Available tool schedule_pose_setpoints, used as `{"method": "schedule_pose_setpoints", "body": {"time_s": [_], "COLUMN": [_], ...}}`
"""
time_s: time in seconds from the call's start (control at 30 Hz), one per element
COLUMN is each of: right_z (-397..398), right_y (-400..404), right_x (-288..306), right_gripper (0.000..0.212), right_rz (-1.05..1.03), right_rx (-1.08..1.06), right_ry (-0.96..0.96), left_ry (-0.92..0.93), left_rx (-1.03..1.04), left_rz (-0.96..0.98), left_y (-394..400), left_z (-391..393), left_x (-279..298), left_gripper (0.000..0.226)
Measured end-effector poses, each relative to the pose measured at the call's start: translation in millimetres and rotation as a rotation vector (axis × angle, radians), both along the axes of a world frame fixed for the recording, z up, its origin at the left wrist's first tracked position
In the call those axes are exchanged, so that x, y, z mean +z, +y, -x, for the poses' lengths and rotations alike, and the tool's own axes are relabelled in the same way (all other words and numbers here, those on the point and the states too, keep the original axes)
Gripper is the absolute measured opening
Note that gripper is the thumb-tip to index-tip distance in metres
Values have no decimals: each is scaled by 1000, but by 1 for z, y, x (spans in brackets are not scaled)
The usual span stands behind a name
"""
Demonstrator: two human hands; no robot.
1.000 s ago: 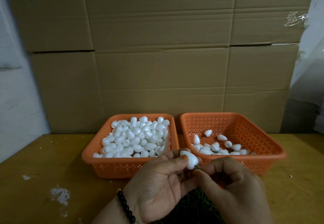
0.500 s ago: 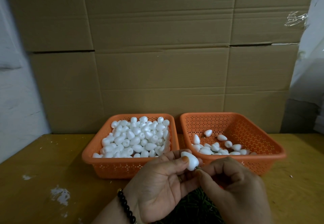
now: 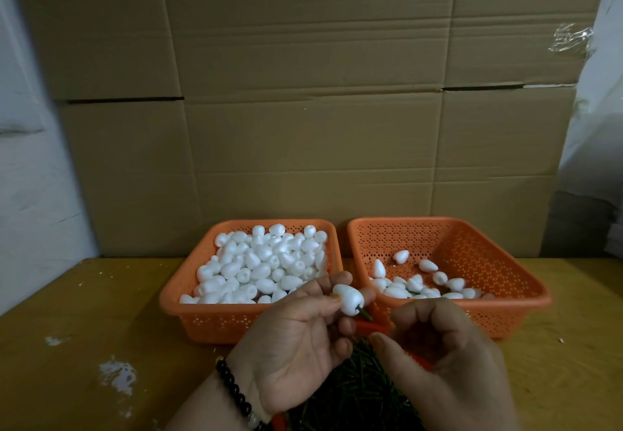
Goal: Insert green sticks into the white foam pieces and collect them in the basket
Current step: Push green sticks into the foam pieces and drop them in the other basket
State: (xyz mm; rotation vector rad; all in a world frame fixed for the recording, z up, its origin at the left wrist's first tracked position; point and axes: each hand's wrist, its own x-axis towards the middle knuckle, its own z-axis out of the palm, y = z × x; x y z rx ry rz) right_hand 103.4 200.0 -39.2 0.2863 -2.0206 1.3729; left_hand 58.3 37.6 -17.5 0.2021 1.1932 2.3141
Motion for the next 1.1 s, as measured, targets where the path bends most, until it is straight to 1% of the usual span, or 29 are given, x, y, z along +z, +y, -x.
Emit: {"method": "schedule_pose_setpoints", "body": {"time_s": [0.17,0.3,0.33,0.4,0.43,0.47,0.5,0.6,0.7,0.73,0.8,0.87,0.97,1.0,1.03,1.1], "right_z": [2,3,3,1,-1,-2,-3,-6,-6,-5,-3,-1,-2,-2,-3,-3], "right_y": [0,2,2,2,1,1,0,-4,-6,-6,-5,-4,-7,-8,-9,-10], "right_x": [-3,-5,-5,-3,-1,1,2,-1,-4,-5,-5,-5,0,2,0,2], "right_gripper": [39,40,37,25,20,20,23,34,58,62,55,50,61,60,53,39], "right_rz": [-16,-95,-130,-195,-219,-253,-302,-540,-677,-733,-811,-858,-948,-998,-1025,-1036], "right_rx": [-1,-23,-18,-24,-24,-18,-10,14,59,72,107,157,147,129,113,99], "right_ry": [27,51,56,48,21,-22,-75,-216,-239,-239,-264,-277,-194,-180,-205,-193], "left_ry": [92,161,174,216,245,278,313,435,550,566,565,520,388,348,313,251], "left_rx": [23,9,14,37,54,72,92,147,196,206,217,218,211,214,221,240], "left_rz": [-35,-94,-101,-91,-79,-64,-46,39,117,120,103,60,-44,-67,-82,-105], "left_y": [-3,-6,-7,-7,-7,-7,-6,-6,-3,-2,1,2,4,5,6,6], "left_z": [4,5,5,3,3,2,1,-1,-3,-4,-4,-4,-3,-3,-3,-3], "left_x": [-3,-2,-2,-1,-1,-1,0,0,0,0,0,0,1,1,1,1], "left_gripper": [35,33,33,34,34,34,34,34,38,39,37,32,30,28,28,32]}}
